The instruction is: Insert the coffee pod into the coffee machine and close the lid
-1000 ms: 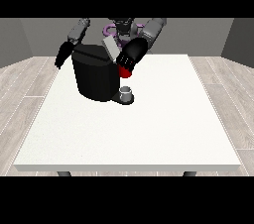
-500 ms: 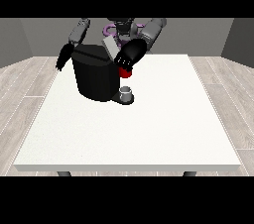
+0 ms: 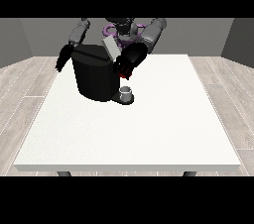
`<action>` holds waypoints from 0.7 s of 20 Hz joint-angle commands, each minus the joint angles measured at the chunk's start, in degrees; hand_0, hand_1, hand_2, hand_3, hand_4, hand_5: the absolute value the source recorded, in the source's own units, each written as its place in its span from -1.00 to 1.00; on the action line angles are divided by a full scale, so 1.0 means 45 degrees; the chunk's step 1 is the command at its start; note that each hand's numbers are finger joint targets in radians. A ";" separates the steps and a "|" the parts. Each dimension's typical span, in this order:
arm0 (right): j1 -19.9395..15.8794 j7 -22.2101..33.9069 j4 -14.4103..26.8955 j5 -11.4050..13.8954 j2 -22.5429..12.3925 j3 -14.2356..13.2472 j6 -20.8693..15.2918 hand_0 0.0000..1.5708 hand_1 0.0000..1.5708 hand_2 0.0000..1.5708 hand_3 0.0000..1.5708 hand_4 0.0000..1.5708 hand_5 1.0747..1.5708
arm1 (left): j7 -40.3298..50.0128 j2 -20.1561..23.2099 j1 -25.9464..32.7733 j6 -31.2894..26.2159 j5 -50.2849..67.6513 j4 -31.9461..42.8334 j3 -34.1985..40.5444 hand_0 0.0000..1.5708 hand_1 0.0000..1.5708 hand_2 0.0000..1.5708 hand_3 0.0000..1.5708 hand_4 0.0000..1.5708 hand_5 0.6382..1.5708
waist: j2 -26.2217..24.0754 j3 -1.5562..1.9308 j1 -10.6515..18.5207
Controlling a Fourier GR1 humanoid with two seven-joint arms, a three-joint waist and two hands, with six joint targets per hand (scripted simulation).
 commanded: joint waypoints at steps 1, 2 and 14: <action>-0.0179 0.0064 0.0294 0.0046 -0.0143 -0.0173 -0.0041 -1.00 -1.00 -1.00 -1.00 -0.86 1.00 | 0.0350 -0.0166 -0.0081 0.0445 -0.0325 0.0126 -0.0089 -1.00 -1.00 -0.19 -0.35 -1.00 1.00 | 0.0129 -0.0027 0.0056; 0.0654 -0.0366 0.0175 0.0118 -0.0018 0.0085 0.0021 -1.00 -1.00 -1.00 -1.00 -0.89 1.00 | -0.0043 0.0186 0.0144 0.0119 -0.0192 0.0210 0.0027 -1.00 -1.00 -0.21 -0.38 -1.00 1.00 | -0.0316 -0.0028 0.0078; 0.0743 -0.0642 0.1845 -0.0446 -0.0282 -0.1076 -0.0182 -1.00 -1.00 -1.00 -1.00 -0.81 1.00 | 0.0957 -0.1377 0.0812 -0.0090 -0.0232 -0.0186 -0.0265 -1.00 -1.00 -1.00 -0.81 -1.00 1.00 | -0.1832 -0.0027 0.1536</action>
